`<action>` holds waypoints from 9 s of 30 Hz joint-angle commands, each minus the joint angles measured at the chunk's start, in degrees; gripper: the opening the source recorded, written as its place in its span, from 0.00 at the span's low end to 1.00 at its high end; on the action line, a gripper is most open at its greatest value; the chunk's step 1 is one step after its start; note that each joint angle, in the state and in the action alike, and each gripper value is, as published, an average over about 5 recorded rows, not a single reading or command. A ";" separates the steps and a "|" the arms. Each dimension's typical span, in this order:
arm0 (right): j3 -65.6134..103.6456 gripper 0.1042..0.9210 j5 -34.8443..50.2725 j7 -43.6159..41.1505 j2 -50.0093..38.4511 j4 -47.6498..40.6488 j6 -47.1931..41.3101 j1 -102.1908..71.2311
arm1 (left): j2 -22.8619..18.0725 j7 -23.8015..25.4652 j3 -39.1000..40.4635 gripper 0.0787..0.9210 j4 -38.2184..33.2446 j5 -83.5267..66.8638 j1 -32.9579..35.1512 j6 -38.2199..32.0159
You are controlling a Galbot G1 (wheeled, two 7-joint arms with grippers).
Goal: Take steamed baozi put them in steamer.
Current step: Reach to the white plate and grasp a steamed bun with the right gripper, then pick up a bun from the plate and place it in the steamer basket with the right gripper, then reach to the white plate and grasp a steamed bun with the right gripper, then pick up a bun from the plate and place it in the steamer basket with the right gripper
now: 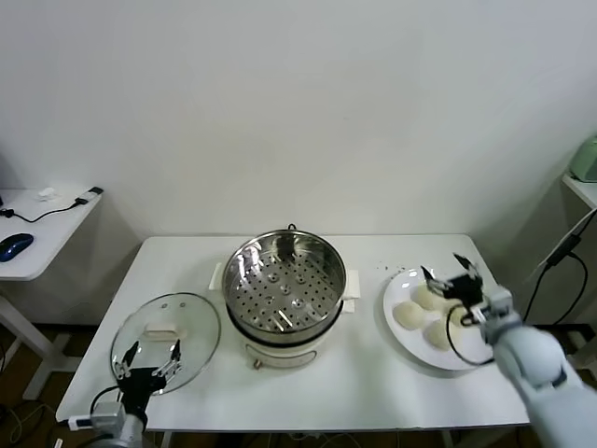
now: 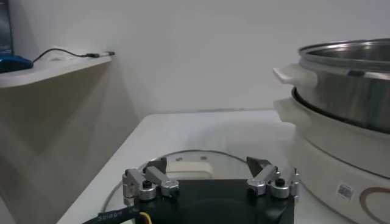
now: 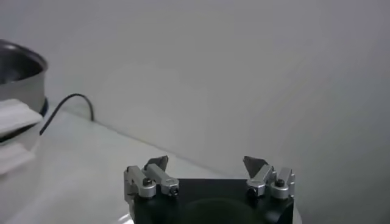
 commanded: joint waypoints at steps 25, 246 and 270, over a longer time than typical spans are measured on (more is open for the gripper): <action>-75.48 0.88 -8.52 -49.22 7.02 -42.39 14.56 62.44 | -0.29 -0.13 0.72 0.88 2.04 0.96 0.44 -1.38; -104.57 0.64 44.11 -18.36 51.61 -21.49 -12.21 88.03 | -1.37 -0.60 2.32 0.88 -5.77 1.60 2.53 0.40; -102.72 0.83 40.02 -21.21 48.68 -24.55 -7.87 85.29 | -1.45 -0.53 2.81 0.88 -5.94 1.62 2.43 0.71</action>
